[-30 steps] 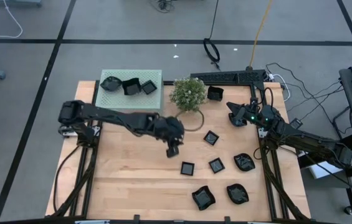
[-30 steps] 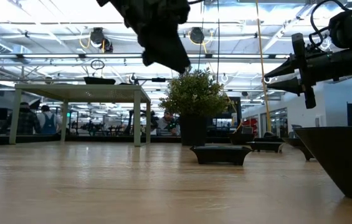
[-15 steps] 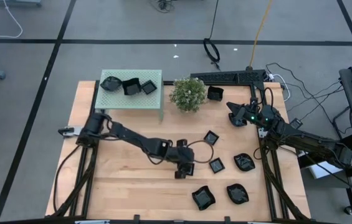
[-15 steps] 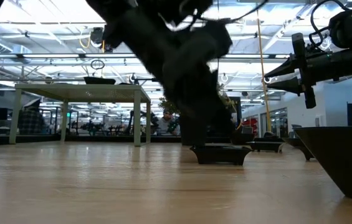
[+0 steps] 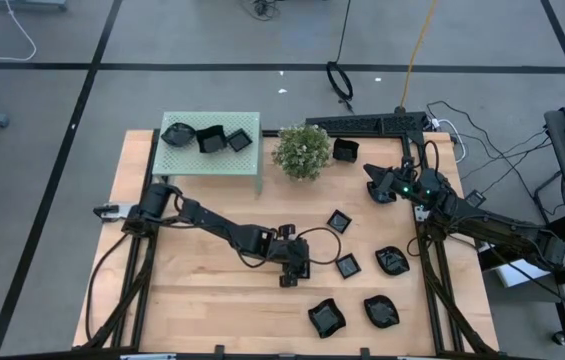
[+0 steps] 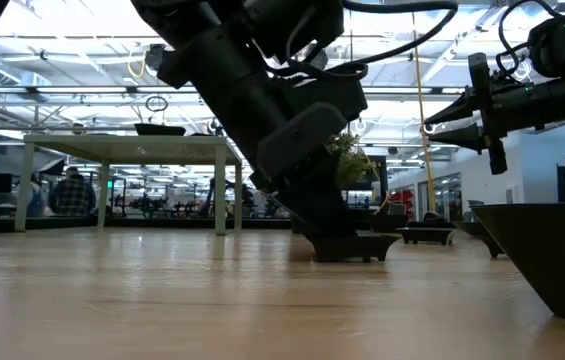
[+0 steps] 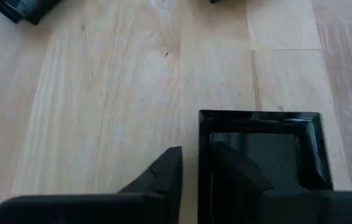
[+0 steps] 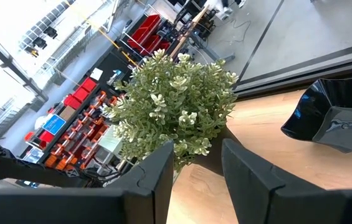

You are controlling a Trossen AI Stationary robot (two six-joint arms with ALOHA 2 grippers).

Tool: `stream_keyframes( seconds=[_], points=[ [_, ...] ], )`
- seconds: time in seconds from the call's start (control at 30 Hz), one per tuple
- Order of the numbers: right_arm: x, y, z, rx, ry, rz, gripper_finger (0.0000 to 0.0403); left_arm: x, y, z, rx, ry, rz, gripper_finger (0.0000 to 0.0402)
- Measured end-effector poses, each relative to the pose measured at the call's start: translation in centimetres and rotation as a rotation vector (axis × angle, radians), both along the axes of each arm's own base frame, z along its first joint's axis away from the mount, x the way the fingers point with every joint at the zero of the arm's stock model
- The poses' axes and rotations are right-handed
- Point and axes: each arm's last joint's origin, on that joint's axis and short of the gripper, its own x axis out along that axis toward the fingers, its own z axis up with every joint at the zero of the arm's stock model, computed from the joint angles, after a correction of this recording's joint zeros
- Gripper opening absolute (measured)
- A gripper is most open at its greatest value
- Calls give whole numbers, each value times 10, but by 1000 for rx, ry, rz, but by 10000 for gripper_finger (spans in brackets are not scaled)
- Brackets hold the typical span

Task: Pick & Place Mini shaped plates
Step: Stack the square plate on top of the square plate on the shelf

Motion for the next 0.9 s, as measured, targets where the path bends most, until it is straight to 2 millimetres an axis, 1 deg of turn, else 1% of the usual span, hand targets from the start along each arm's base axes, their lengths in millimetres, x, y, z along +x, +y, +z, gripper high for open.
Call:
stream_keyframes(
  seconds=[0.13, 0.17, 0.27, 0.33, 0.43, 0.57, 0.63, 0.7, 0.77, 0.9],
  points=[
    [0, 0, 0, 0, 0, 0, 123, 0, 0, 0, -20, 2, 4, 22],
    [0, 0, 0, 0, 0, 0, 123, 0, 2, 2, -48, -1, 14, 13],
    [0, 0, 0, 0, 0, 0, 123, 3, 7, 10, -146, -21, 38, 15],
    [0, 0, 0, 0, 0, 0, 123, 1, 13, 23, -180, -44, 64, 14],
    [0, 0, 0, 2, 4, -1, 123, 2, 27, 54, -215, -141, 102, 5],
    [0, 0, 0, 1, 2, 0, 123, -5, 57, 97, -202, -263, 200, 13],
    [0, 0, 0, 0, 1, -1, 123, -12, 74, 120, -189, -318, 237, 12],
    [0, 0, 0, 0, 1, 0, 123, -21, 91, 144, -191, -386, 277, 6],
    [0, 0, 0, 1, 2, 0, 123, -33, 109, 164, -184, -425, 343, 5],
    [0, 0, 0, 0, 1, -1, 123, -61, 140, 193, -85, -461, 522, 17]
  ],
)
